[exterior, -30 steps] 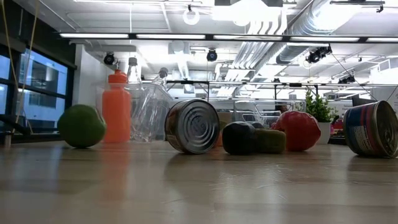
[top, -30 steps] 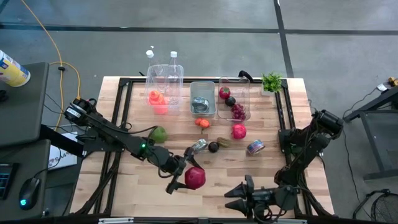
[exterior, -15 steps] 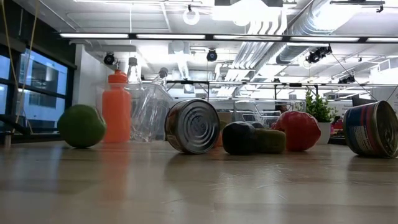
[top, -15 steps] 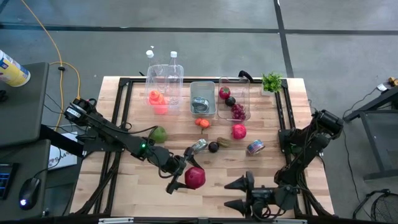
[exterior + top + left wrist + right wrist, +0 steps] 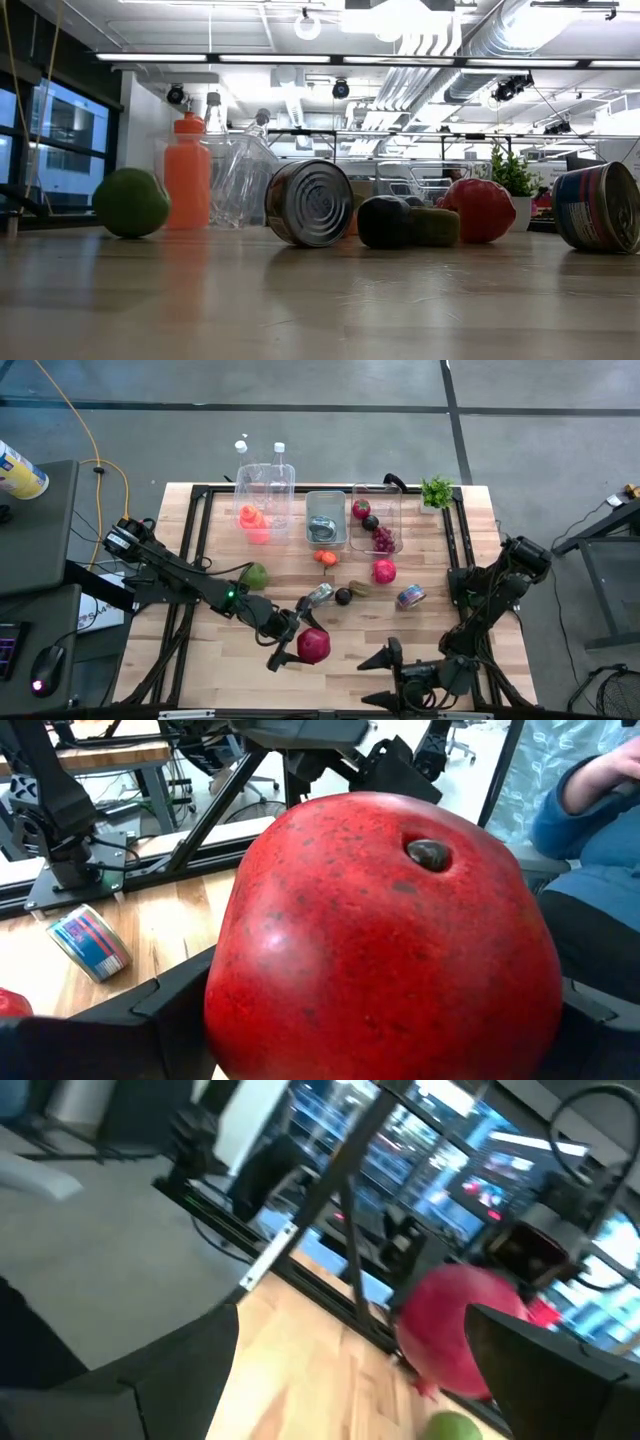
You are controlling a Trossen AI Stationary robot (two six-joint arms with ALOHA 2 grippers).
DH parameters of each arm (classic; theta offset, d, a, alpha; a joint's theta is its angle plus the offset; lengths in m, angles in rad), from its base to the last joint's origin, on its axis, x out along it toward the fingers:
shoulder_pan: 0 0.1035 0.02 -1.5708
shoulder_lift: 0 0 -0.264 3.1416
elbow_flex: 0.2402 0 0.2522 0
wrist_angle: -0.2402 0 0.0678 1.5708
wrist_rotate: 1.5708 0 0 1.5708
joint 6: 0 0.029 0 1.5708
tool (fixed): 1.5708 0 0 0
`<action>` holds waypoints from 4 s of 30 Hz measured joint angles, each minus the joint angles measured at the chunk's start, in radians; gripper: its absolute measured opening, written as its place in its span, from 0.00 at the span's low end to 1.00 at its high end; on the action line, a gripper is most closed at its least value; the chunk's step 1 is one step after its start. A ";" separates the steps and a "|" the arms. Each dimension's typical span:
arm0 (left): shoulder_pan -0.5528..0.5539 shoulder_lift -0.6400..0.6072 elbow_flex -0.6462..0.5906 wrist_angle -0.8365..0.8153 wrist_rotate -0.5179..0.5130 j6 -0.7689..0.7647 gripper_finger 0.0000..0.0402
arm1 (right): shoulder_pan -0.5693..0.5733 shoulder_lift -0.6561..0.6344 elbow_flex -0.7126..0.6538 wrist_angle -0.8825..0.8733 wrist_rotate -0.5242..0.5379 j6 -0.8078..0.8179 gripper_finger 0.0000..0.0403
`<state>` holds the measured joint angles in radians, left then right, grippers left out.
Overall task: Pick & Place Food Item
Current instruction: Put the pomegranate into the transparent bin
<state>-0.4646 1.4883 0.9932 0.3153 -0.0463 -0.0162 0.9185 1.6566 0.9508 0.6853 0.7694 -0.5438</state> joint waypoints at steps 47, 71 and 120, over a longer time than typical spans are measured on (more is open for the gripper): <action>0.157 0.001 -0.002 -0.012 0.215 -0.239 0.85 | -0.325 0.000 0.000 -0.019 -0.147 -0.473 0.82; 0.157 0.001 -0.003 -0.027 0.216 -0.164 0.85 | -0.411 -0.002 0.007 -0.127 -0.183 0.020 0.82; 0.241 -0.010 -0.003 -0.068 0.319 -0.172 0.85 | -0.395 0.000 0.074 -0.357 -0.240 0.269 0.70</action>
<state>-0.2237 1.4784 0.9901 0.2470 0.2728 -0.1879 0.5232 1.6562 1.0248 0.3279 0.5297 -0.2748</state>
